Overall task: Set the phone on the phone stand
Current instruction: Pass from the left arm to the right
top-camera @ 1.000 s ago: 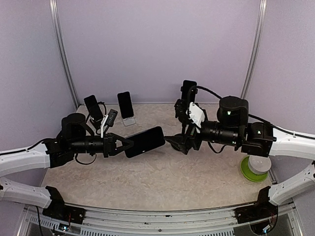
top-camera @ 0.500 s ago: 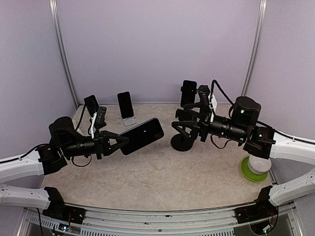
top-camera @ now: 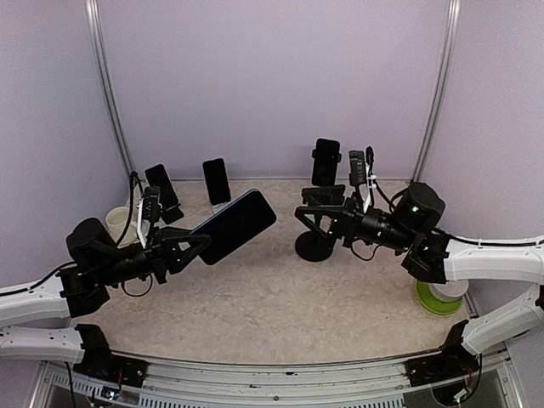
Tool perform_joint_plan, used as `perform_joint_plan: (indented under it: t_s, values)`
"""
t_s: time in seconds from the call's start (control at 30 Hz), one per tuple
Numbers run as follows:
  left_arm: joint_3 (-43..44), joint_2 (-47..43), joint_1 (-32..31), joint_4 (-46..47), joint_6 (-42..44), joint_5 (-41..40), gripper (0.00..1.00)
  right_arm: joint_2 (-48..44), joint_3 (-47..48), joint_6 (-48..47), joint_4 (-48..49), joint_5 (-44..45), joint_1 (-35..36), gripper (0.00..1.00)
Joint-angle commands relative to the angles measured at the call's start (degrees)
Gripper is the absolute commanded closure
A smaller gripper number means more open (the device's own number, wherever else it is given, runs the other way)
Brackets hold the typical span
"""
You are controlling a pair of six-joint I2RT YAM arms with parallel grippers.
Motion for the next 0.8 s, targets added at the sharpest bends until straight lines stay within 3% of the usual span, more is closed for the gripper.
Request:
perform_joint_plan:
  t_s: [0.0, 0.4, 0.77]
  values:
    - [-0.68, -0.93, -1.38, 8.64, 1.90, -3.04, 1.00, 2.84, -0.24, 7.61, 12.06, -3.76, -0.58, 0.07]
    - [-2.32, 3.28, -4.63, 16.68, 2.27, -5.02, 1.00, 12.85, 0.98, 20.13, 29.56, -7.92, -0.39, 0.16]
    - [-1.62, 9.06, -5.61, 22.32, 0.76, -4.77, 1.00, 18.92, 4.36, 22.66, 33.73, -8.54, 1.64, 0.21]
